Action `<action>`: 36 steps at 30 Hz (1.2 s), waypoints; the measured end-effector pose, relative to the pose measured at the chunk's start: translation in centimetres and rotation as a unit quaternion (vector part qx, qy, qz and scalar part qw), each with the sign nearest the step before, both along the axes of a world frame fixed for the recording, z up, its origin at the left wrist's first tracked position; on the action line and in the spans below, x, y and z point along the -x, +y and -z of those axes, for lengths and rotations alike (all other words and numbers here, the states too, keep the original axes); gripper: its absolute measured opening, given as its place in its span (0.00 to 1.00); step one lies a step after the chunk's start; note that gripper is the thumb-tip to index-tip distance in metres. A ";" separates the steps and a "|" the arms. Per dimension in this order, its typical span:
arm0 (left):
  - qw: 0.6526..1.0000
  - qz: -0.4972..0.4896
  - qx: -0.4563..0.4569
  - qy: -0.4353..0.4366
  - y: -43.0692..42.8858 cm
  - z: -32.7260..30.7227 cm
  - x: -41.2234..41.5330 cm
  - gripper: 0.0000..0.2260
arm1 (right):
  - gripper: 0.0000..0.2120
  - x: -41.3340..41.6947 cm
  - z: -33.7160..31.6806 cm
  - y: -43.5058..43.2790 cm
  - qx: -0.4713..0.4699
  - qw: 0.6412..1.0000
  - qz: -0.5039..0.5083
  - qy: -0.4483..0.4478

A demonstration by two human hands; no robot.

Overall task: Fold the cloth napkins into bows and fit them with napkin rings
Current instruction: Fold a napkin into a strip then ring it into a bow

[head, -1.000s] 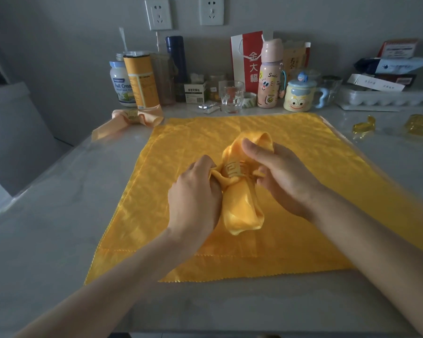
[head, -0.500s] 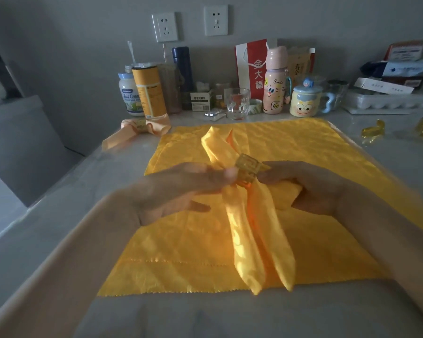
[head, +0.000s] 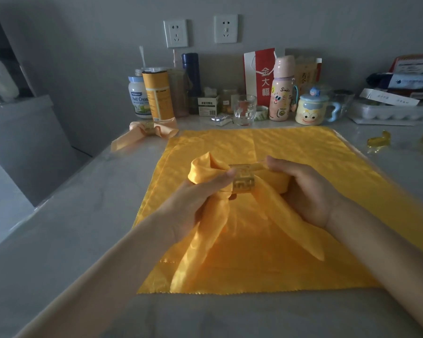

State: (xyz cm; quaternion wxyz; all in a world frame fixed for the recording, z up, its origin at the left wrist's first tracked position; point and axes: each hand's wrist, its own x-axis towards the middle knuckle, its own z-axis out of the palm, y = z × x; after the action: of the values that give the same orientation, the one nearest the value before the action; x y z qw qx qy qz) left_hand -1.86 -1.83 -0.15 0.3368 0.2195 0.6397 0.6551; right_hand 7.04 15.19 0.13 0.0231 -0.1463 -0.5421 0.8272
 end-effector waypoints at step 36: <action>0.965 -0.245 0.087 0.036 -9.2 1.6 20.0 0.13 | 0.28 26.1 2.2 -12.7 -0.218 0.960 0.150 -0.092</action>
State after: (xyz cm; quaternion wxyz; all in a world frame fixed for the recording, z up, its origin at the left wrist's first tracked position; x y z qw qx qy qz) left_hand -21.83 -11.06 -1.75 0.1607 0.0494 0.7402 0.6510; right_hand -19.05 2.49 -2.07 0.1278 -0.2931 -0.6808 0.6590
